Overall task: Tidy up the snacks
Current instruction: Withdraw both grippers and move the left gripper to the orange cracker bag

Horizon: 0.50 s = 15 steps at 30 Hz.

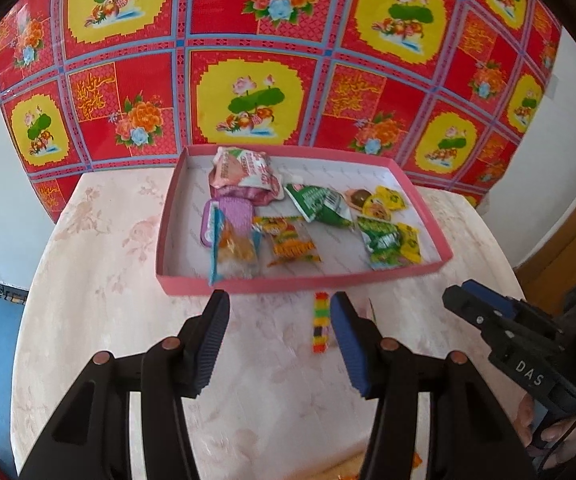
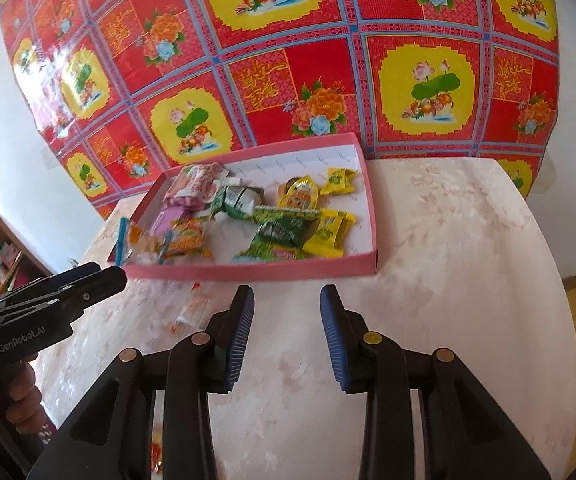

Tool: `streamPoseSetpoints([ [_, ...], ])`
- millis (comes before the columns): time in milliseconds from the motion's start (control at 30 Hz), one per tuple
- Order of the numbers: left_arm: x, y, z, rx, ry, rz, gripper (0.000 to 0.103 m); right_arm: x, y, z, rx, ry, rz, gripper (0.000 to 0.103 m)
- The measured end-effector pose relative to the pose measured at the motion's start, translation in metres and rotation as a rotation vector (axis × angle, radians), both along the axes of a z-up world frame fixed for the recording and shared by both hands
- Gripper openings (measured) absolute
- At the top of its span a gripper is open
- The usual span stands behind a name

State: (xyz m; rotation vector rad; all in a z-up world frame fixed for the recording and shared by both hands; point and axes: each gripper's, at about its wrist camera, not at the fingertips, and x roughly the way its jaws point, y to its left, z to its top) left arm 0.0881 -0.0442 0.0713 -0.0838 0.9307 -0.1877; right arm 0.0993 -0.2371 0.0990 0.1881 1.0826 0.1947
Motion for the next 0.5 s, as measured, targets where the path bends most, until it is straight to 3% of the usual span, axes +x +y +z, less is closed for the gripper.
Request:
streamPoseSetpoints([
  [500,-0.048,-0.016,-0.014,0.009,0.046,-0.088,0.055,-0.042,0.002,0.002,0.011,0.038,0.009,0.036],
])
